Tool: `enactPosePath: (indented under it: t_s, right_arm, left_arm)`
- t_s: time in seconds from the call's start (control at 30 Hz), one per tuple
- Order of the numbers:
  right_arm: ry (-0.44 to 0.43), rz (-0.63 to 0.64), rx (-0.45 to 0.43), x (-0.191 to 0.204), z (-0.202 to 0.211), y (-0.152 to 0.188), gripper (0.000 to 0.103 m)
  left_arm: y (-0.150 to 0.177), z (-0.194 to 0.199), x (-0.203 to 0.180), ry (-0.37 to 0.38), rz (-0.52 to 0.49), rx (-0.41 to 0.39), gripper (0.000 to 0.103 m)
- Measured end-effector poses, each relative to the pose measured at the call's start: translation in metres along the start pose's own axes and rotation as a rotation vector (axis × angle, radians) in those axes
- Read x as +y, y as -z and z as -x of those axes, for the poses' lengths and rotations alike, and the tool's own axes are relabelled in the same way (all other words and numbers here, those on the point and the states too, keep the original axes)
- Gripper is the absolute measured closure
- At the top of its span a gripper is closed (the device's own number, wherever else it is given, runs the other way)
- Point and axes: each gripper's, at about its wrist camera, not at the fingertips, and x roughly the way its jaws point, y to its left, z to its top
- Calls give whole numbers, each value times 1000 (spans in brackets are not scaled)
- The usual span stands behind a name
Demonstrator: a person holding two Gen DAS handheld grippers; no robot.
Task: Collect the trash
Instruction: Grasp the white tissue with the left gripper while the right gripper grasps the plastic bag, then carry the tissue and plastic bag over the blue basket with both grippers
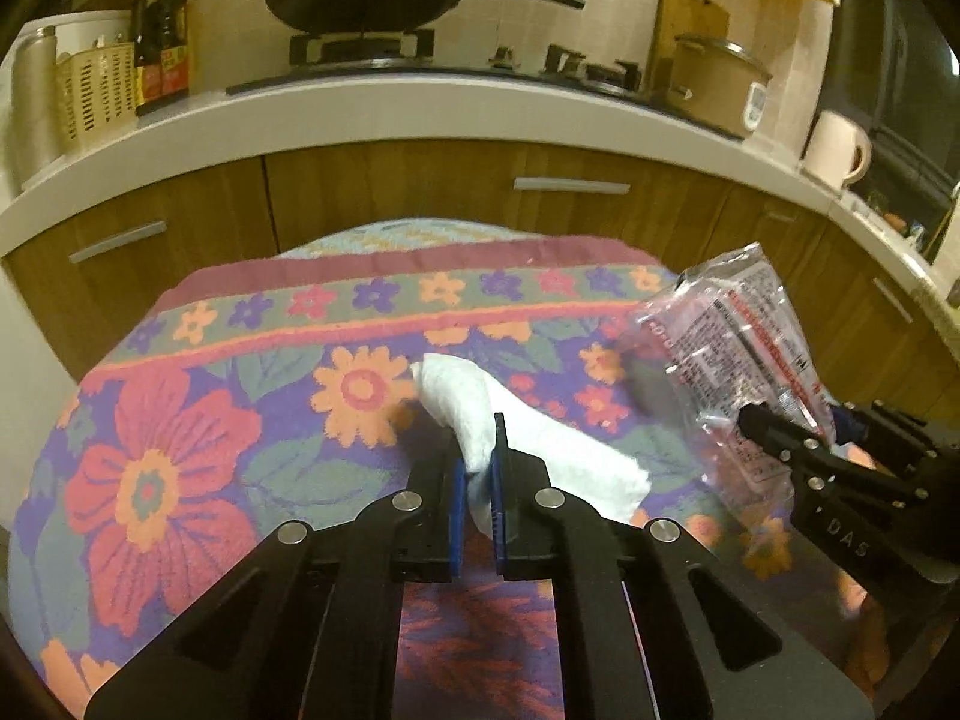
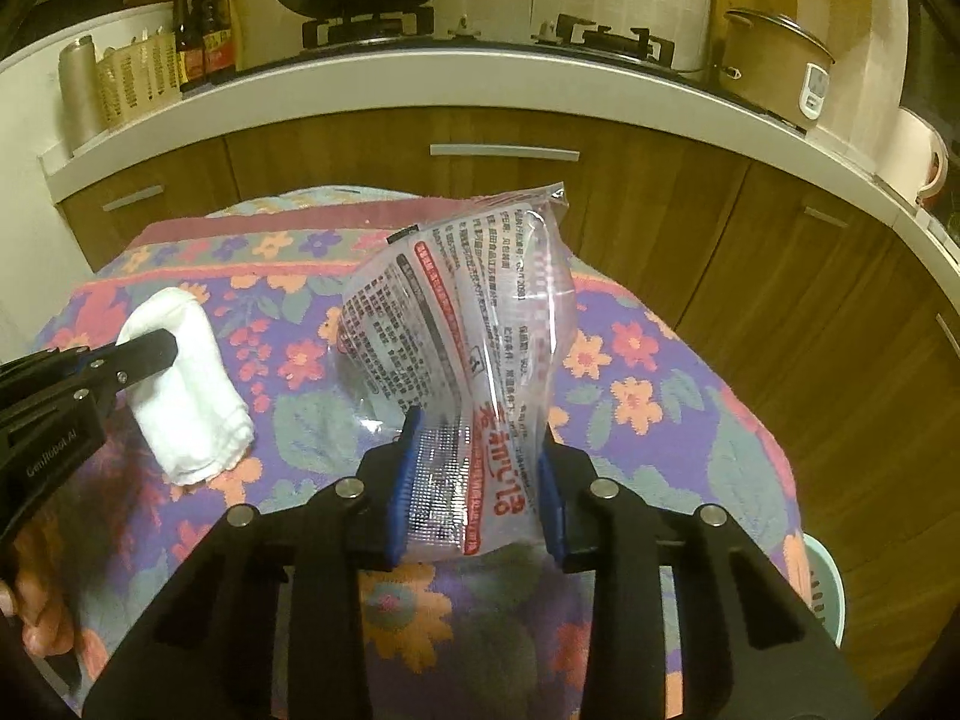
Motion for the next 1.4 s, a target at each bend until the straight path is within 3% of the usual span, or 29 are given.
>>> enactPosePath:
  t_s: [0.1, 0.47, 0.8, 1.1, 1.4]
  right_arm:
    - [1, -5, -18, -4, 8, 3, 73]
    - [5, -35, -102, -35, 51, 12, 73]
    - [73, -120, -166, -120, 103, 47, 73]
    - [167, -236, -167, -226, 130, 99, 73]
    - [202, -302, -111, -299, 115, 153, 73]
  left_arm:
    - [-1, 10, -3, 50, -6, -61, 99]
    - [-9, 49, -46, 126, -54, -226, 99]
    - [-11, 79, -141, 212, -87, -339, 99]
    - [9, 83, -250, 293, -126, -363, 99]
    - [62, 53, -360, 371, -195, -251, 99]
